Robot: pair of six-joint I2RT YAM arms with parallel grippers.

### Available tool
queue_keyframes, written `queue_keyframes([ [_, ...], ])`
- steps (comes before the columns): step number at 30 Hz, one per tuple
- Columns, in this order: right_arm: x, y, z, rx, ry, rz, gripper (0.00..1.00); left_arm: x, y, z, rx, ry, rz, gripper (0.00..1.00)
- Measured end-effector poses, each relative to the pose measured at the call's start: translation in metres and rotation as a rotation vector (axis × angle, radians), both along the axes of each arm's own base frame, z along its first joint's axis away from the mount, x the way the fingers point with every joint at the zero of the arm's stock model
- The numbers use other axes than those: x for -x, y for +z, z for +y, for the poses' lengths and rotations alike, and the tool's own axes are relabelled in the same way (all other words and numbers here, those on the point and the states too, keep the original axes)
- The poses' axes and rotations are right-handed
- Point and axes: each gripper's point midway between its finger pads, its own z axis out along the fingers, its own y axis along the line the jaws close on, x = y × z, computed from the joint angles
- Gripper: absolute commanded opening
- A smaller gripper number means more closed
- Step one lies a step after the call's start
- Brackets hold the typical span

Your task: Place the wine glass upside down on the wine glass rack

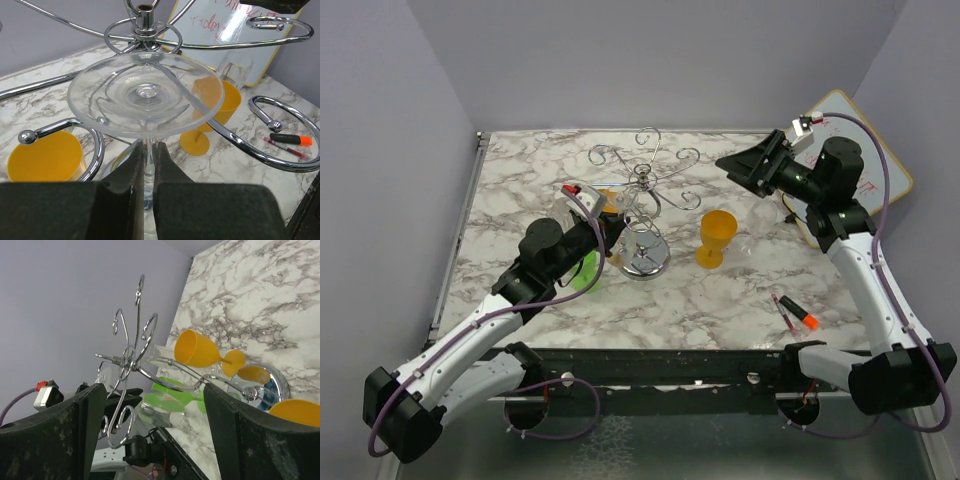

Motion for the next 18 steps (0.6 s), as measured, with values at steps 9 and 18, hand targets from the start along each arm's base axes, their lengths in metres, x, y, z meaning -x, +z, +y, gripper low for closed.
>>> queue_keyframes([
  [9,-0.034,0.008,0.028,-0.036,0.064,0.019,0.66,0.001,0.001,0.003,0.004,0.001,-0.031,0.0],
  [18,-0.056,0.001,0.052,-0.055,0.086,0.084,0.43,0.002,0.003,0.005,0.001,0.004,-0.056,0.0],
])
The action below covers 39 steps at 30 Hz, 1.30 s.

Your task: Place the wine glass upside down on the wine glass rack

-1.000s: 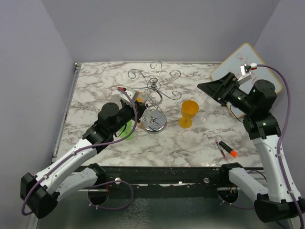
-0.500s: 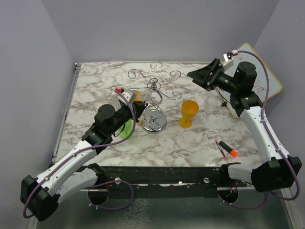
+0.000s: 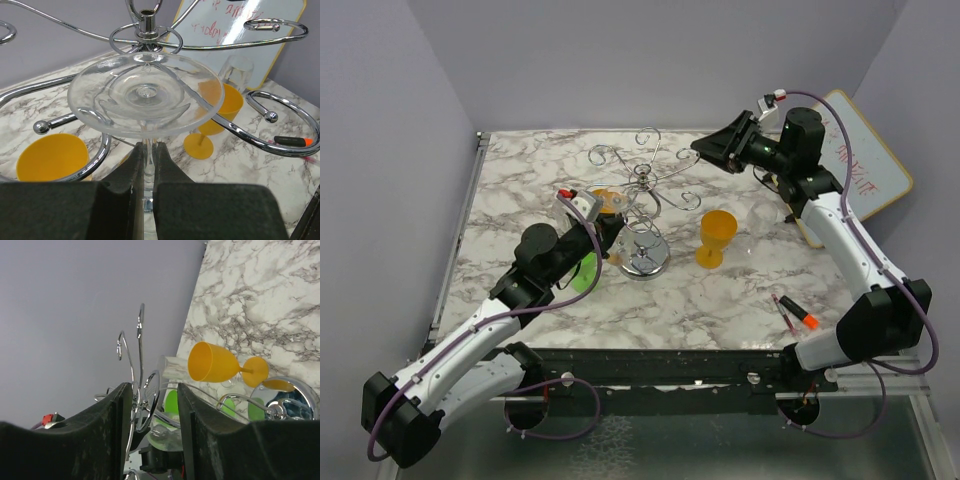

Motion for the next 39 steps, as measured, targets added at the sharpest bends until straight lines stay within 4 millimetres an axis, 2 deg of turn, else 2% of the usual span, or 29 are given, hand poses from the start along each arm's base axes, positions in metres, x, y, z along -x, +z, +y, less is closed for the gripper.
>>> queue_keyframes([
  [2,-0.004,-0.004,0.003,-0.002,-0.001,0.017,0.34,0.0,0.001,0.0,0.0,0.002,-0.007,0.0],
  [7,-0.005,-0.006,0.005,-0.015,-0.001,0.041,0.03,-0.002,0.002,0.002,-0.004,0.014,-0.016,0.0],
  [8,-0.005,-0.005,0.005,-0.021,-0.004,0.045,0.01,-0.002,0.002,0.002,-0.005,0.015,-0.016,0.0],
  [21,-0.009,-0.005,0.0,-0.027,-0.086,0.091,0.01,-0.004,0.003,0.004,-0.01,0.027,-0.028,0.0],
  [34,-0.007,-0.003,-0.024,0.042,-0.248,0.085,0.01,-0.016,-0.005,-0.002,-0.032,0.031,-0.032,0.0],
  [39,-0.009,-0.001,-0.029,0.06,-0.277,0.082,0.01,-0.023,0.001,-0.007,-0.029,0.029,-0.046,0.0],
])
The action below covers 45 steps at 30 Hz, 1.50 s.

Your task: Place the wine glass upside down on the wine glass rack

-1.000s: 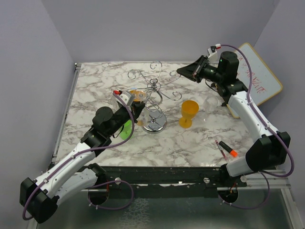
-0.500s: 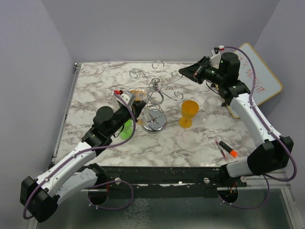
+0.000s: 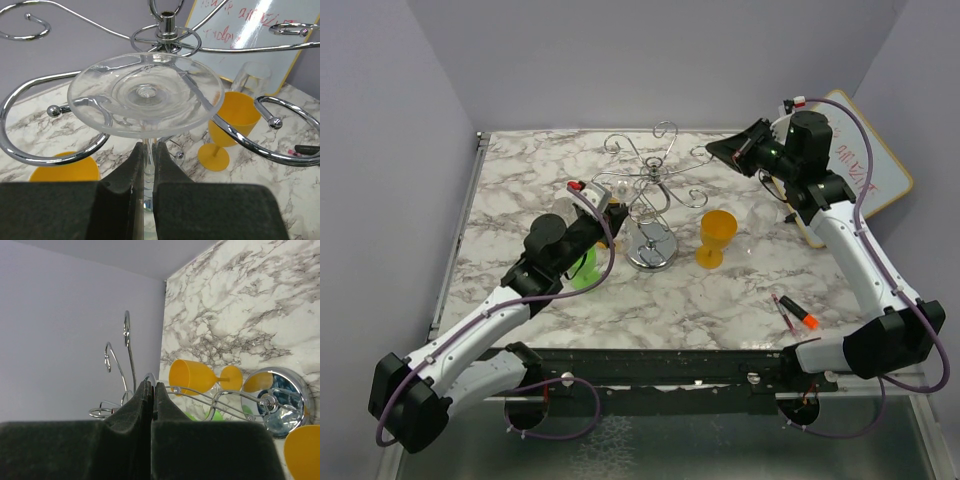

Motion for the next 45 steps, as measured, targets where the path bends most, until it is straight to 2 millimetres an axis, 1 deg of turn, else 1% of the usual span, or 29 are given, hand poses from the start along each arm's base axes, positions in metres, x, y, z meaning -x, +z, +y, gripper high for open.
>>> queue_keyframes([
  [5,-0.003,-0.002,-0.004,0.014,-0.025,0.001,0.01,-0.005,0.007,-0.003,0.012,-0.002,-0.021,0.0],
  [9,-0.005,-0.003,-0.008,0.024,-0.057,0.003,0.01,-0.009,0.007,-0.004,0.015,-0.001,-0.025,0.0],
  [12,-0.005,-0.003,-0.016,0.038,-0.101,0.008,0.01,-0.011,0.006,-0.004,0.016,0.001,-0.027,0.0],
  [18,-0.002,0.007,-0.036,0.056,-0.209,-0.021,0.01,-0.013,0.009,-0.003,0.027,0.006,-0.037,0.0],
  [21,-0.001,0.011,-0.038,0.057,-0.221,-0.034,0.01,-0.015,0.01,-0.003,0.031,0.007,-0.04,0.0],
  [23,-0.002,0.01,-0.038,0.057,-0.221,-0.032,0.01,-0.017,0.009,-0.005,0.033,0.005,-0.04,0.0],
  [26,-0.005,0.009,-0.036,0.049,-0.213,-0.029,0.07,-0.02,0.003,-0.008,0.025,-0.001,-0.028,0.0],
  [29,-0.01,0.008,-0.035,0.038,-0.211,-0.027,0.19,-0.023,-0.005,-0.011,0.016,-0.006,-0.011,0.0],
  [32,-0.013,0.008,-0.035,0.031,-0.213,-0.03,0.3,-0.026,-0.003,-0.014,0.02,-0.012,-0.014,0.0],
  [35,-0.015,0.008,-0.036,0.029,-0.216,-0.033,0.35,-0.029,-0.001,-0.016,0.027,-0.019,-0.018,0.0],
  [38,-0.015,0.008,-0.036,0.029,-0.217,-0.033,0.35,-0.032,0.0,-0.018,0.028,-0.025,-0.018,0.0],
  [42,-0.019,0.006,-0.039,0.03,-0.223,-0.033,0.3,-0.034,0.002,-0.021,0.035,-0.037,-0.024,0.0],
  [45,-0.024,0.003,-0.04,0.029,-0.212,-0.036,0.3,-0.034,0.005,-0.022,0.041,-0.045,-0.028,0.0],
])
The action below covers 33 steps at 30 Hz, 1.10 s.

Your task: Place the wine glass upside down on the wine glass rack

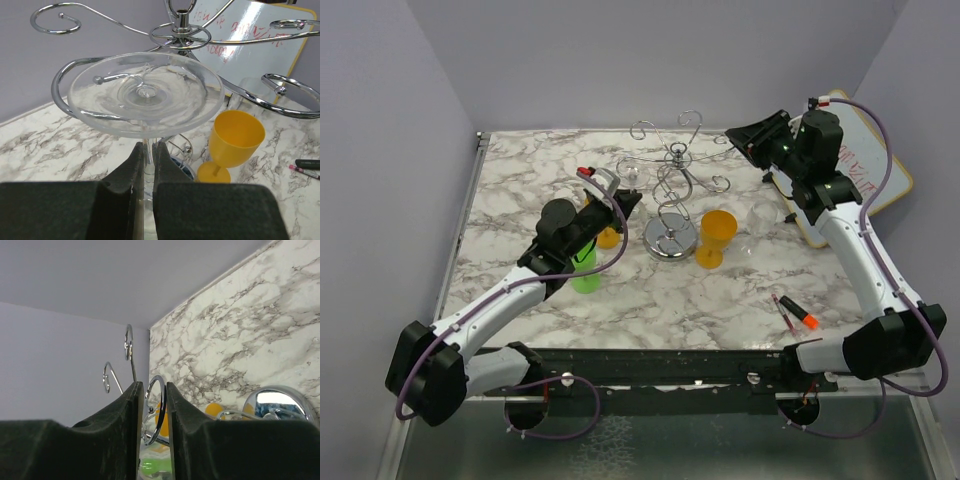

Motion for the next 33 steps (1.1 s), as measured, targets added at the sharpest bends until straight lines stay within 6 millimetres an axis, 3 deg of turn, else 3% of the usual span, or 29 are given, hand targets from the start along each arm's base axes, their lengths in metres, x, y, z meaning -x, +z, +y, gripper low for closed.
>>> queue_keyframes([
  [3,-0.006,-0.005,0.003,-0.001,0.024,-0.001,0.36,0.001,0.003,-0.001,0.009,-0.01,-0.006,0.0],
  [8,-0.01,-0.013,0.007,0.0,0.056,0.012,0.6,0.0,0.001,-0.005,0.01,-0.025,-0.002,0.0],
  [17,-0.008,-0.002,-0.012,0.037,0.019,-0.031,0.81,-0.005,0.002,-0.014,0.004,-0.051,-0.005,0.0],
  [26,0.026,0.044,-0.031,0.064,-0.038,-0.159,0.87,-0.019,-0.004,-0.024,-0.014,-0.06,0.0,0.0],
  [29,0.045,0.053,-0.036,0.069,-0.051,-0.195,0.89,-0.023,-0.005,-0.025,-0.011,-0.057,0.0,0.0],
  [33,0.055,0.058,-0.038,0.071,-0.052,-0.217,0.9,-0.029,-0.004,-0.024,0.011,-0.029,0.004,0.0],
])
